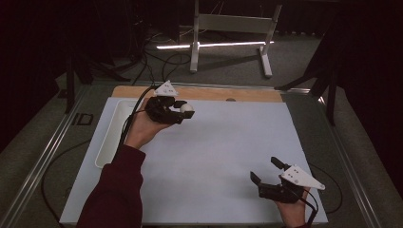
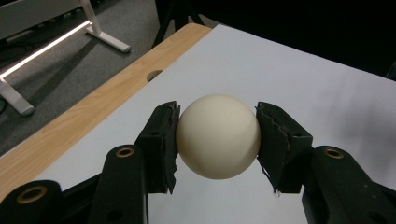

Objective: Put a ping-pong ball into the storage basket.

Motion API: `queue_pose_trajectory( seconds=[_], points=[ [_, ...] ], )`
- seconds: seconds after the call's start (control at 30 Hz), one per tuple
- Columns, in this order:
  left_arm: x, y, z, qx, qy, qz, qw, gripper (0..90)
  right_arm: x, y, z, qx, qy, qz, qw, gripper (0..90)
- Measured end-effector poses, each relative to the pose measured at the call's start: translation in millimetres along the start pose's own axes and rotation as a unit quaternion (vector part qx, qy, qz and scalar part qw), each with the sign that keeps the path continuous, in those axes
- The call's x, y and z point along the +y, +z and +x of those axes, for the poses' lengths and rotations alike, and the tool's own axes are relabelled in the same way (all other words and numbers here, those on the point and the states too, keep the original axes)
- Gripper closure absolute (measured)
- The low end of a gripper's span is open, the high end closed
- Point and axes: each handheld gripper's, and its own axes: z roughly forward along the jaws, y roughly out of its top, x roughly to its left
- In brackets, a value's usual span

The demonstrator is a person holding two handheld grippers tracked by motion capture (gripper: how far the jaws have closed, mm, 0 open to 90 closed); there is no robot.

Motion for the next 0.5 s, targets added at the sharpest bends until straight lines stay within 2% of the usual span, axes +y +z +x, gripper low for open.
queue_pose_trajectory(
  seconds=[0.5],
  points=[
    [-5.1, -4.6, 3.4, 0.001, 0.002, 0.003, 1.0, 51.3, -0.2, -0.2, -0.9, -0.001, 0.001, 0.0, 1.0, 8.1]
  ],
)
